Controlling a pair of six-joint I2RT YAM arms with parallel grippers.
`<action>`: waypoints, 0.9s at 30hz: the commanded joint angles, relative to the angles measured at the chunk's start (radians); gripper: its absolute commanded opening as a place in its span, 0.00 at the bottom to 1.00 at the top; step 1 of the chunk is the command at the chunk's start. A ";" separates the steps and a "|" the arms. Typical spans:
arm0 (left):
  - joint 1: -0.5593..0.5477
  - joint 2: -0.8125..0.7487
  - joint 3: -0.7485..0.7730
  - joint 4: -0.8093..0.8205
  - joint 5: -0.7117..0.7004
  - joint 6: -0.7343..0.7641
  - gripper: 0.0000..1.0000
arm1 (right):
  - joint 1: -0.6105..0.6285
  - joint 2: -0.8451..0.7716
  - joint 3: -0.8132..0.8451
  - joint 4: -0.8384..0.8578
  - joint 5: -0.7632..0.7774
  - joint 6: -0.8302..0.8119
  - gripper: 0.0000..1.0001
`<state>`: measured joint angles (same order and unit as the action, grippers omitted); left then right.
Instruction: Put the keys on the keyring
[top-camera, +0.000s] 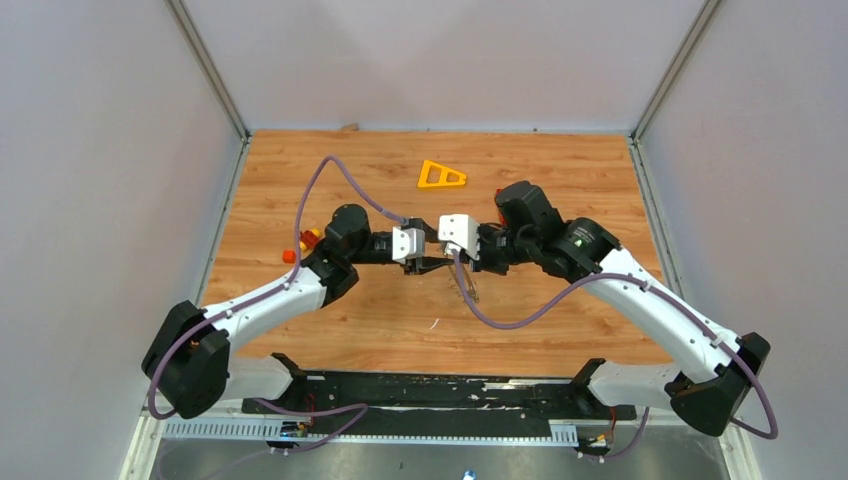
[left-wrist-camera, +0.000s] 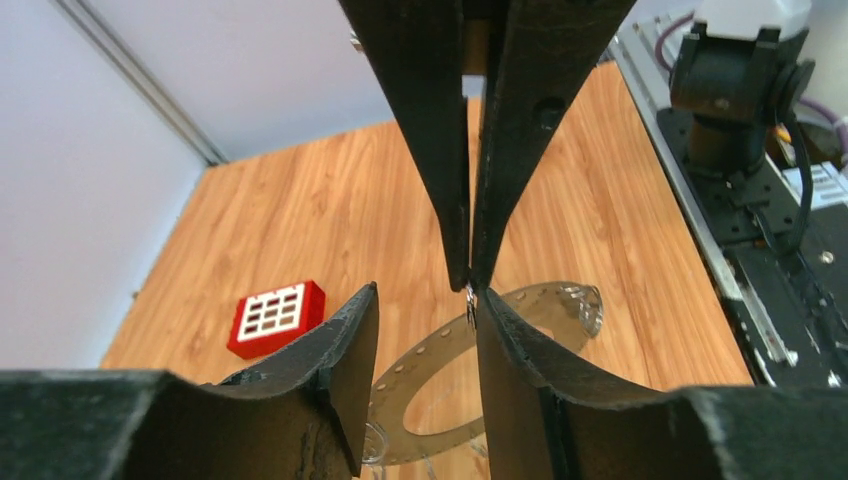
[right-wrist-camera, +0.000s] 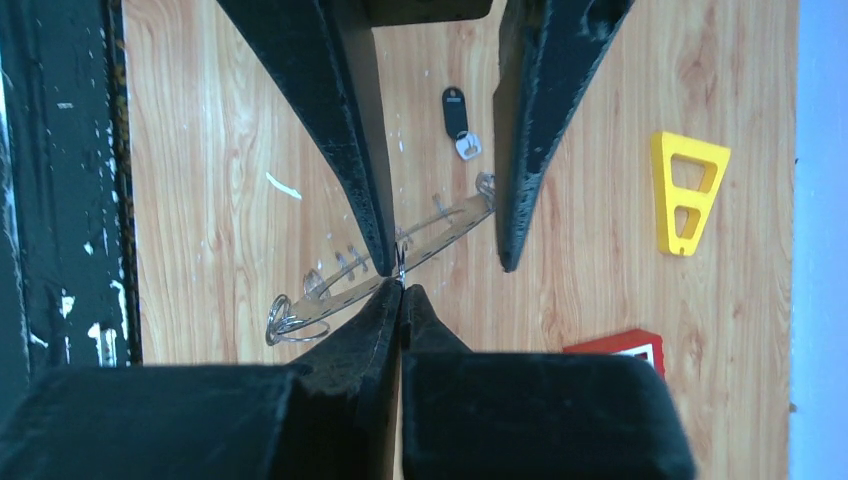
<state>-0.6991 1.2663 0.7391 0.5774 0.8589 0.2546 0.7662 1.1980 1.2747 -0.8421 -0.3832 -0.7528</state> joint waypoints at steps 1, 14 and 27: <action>-0.006 -0.011 0.029 -0.161 0.003 0.130 0.44 | 0.035 0.018 0.064 -0.062 0.119 -0.037 0.00; -0.017 0.023 -0.020 -0.032 0.028 0.030 0.24 | 0.045 0.027 0.056 -0.027 0.131 -0.015 0.00; -0.019 0.073 -0.081 0.211 0.033 -0.106 0.28 | 0.045 0.012 0.021 0.010 0.120 0.003 0.00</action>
<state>-0.7124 1.3243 0.6617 0.6758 0.8856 0.2073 0.8047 1.2289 1.2900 -0.8925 -0.2619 -0.7647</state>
